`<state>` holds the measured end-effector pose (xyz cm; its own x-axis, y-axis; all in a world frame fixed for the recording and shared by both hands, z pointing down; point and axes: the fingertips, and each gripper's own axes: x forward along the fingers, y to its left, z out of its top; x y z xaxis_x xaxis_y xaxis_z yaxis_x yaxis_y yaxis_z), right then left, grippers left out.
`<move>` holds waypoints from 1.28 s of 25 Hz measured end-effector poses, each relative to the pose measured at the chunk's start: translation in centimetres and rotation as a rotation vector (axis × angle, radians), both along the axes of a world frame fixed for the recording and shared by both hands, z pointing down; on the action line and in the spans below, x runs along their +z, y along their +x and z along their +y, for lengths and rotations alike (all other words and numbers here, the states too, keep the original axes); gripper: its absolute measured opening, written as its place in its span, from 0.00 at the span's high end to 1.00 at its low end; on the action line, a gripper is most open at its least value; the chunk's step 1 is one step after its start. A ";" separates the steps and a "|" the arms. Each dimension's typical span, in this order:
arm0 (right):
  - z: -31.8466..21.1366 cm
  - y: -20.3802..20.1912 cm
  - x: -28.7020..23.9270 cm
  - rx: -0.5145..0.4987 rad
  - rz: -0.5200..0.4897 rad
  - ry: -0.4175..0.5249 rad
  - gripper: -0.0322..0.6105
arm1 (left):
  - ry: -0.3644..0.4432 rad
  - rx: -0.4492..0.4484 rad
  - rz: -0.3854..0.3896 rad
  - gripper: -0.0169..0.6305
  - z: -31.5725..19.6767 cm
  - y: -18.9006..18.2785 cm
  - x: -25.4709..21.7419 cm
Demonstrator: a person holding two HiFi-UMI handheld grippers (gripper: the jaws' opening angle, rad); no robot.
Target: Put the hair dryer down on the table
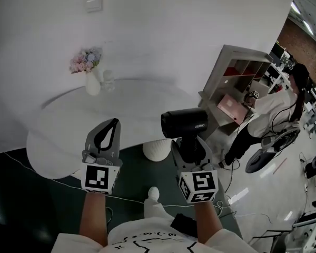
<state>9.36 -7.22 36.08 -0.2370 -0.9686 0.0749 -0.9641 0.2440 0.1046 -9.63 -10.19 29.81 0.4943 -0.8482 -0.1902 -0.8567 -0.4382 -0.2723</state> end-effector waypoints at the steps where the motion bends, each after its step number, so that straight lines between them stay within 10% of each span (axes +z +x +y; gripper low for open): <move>1: -1.4 0.4 0.2 -0.002 0.000 -0.005 0.54 | -0.002 -0.006 -0.004 0.94 -1.3 0.3 0.1; 14: -18.0 3.9 2.0 -0.067 0.003 -0.075 0.54 | -0.041 -0.089 -0.001 0.94 -16.5 3.2 1.2; 32: -28.6 4.8 9.3 -0.038 -0.007 -0.333 0.54 | -0.092 -0.051 0.006 0.94 -24.8 4.0 3.7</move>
<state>14.15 -35.87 45.36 -0.2741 -0.8818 0.3839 -0.9541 0.2994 0.0064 -5.64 -34.99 33.48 0.4491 -0.8863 -0.1128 -0.8800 -0.4169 -0.2278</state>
